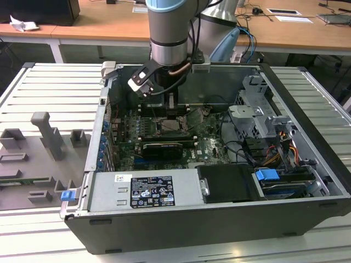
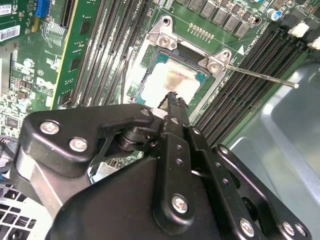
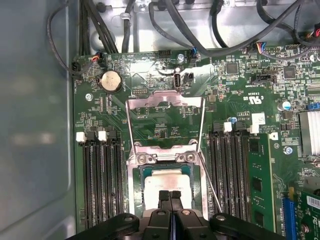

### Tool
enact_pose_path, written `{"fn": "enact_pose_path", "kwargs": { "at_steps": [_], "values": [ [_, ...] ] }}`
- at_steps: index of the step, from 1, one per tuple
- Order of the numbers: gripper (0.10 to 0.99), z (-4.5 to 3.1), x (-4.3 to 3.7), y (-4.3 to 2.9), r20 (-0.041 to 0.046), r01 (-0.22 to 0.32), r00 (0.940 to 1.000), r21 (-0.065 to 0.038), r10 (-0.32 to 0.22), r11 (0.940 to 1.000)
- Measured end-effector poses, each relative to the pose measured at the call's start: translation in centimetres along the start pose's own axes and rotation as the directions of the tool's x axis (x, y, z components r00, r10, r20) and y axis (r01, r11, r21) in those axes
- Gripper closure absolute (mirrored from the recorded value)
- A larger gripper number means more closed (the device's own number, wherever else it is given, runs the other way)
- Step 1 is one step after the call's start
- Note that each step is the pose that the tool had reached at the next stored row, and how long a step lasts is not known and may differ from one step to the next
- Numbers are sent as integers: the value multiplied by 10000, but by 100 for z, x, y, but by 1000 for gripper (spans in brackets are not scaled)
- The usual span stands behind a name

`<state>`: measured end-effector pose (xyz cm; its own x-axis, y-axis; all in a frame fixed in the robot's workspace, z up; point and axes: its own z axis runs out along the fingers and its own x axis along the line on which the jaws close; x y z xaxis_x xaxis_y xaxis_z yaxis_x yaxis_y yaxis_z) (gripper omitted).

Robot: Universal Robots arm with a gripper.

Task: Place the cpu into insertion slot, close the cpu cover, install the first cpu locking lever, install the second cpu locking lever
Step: 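Close the cpu cover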

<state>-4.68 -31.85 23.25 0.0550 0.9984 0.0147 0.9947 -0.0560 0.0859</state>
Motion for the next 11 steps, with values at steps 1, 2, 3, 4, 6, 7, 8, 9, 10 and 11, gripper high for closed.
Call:
{"fn": "enact_pose_path", "kwargs": {
  "at_steps": [1, 2, 3, 4, 6, 7, 8, 9, 10, 11],
  "values": [
    [980, -12, 0, 1, 0, -2, 10000, 0, 2, 10000],
    [980, -19, 0, 2, 1, -2, 10000, 0, 2, 10000],
    [980, -26, 0, 2, 1, -3, 10000, 0, 3, 10000],
    [980, -37, 1, 3, 0, -8, 10000, 0, 8, 10000],
    [980, -63, 1, 5, 1, -18, 10000, 0, 18, 10000],
    [980, -69, 1, 6, 2, -20, 10000, 0, 20, 10000],
    [980, -76, 1, 7, 2, -21, 10000, 0, 21, 10000],
    [980, -87, 1, 7, 2, -24, 10000, -1, 24, 10000],
    [980, -93, 1, 8, 2, -26, 10000, -1, 26, 10000],
    [980, -98, 2, 9, 2, -28, 10000, 0, 28, 10000]
  ]
}}
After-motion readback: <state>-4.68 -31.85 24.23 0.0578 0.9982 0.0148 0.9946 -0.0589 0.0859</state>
